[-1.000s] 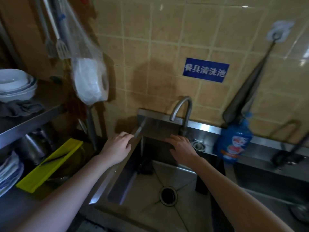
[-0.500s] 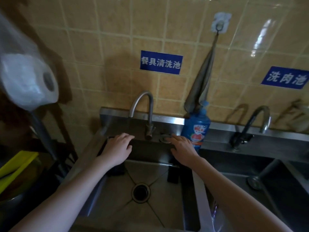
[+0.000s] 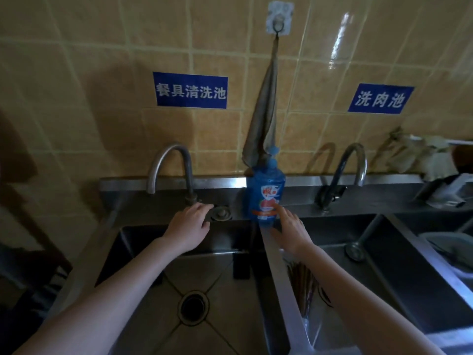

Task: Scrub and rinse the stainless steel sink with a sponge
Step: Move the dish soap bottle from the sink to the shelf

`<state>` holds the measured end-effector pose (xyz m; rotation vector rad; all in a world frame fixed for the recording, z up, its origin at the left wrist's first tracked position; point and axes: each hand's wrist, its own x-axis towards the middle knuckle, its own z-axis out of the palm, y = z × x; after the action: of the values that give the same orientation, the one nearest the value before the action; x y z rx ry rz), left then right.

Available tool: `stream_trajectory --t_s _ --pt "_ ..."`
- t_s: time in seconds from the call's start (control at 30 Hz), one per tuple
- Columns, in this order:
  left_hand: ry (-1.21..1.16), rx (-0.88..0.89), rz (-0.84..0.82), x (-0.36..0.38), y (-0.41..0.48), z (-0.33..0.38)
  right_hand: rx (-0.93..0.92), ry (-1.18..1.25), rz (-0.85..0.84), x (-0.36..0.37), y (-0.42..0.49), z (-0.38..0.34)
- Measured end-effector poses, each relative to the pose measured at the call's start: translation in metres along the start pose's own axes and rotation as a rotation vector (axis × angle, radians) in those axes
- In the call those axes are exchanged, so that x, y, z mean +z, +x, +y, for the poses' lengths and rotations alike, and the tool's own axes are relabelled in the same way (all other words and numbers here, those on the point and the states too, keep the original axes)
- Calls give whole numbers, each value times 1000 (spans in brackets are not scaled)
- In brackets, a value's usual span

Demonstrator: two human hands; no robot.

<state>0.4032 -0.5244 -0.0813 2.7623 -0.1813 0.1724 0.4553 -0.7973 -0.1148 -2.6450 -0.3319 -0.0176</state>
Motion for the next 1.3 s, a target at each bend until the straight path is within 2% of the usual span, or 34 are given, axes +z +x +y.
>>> stream_trajectory --t_s 0.2,0.33,0.43,0.57,0.7,0.9,1.17,1.3 --pt "-44 8 -6 25 48 17 62 37 3 -10 35 38" --pt "-53 -65 -25 48 85 26 86 155 -9 -9 69 62" --pt "-144 -151 -51 67 115 34 111 208 -29 -3 93 82" --pt "-207 -240 -22 93 150 42 167 335 -87 10 124 106" --pt "-286 -285 -46 113 181 45 141 460 -94 22 146 120" --pt "-512 -207 -98 127 213 40 10 623 -112 38 172 133" --pt "-665 -133 -103 151 236 39 28 731 -238 71 197 143" --pt "-664 -125 -119 157 240 37 46 795 -256 84 203 145"
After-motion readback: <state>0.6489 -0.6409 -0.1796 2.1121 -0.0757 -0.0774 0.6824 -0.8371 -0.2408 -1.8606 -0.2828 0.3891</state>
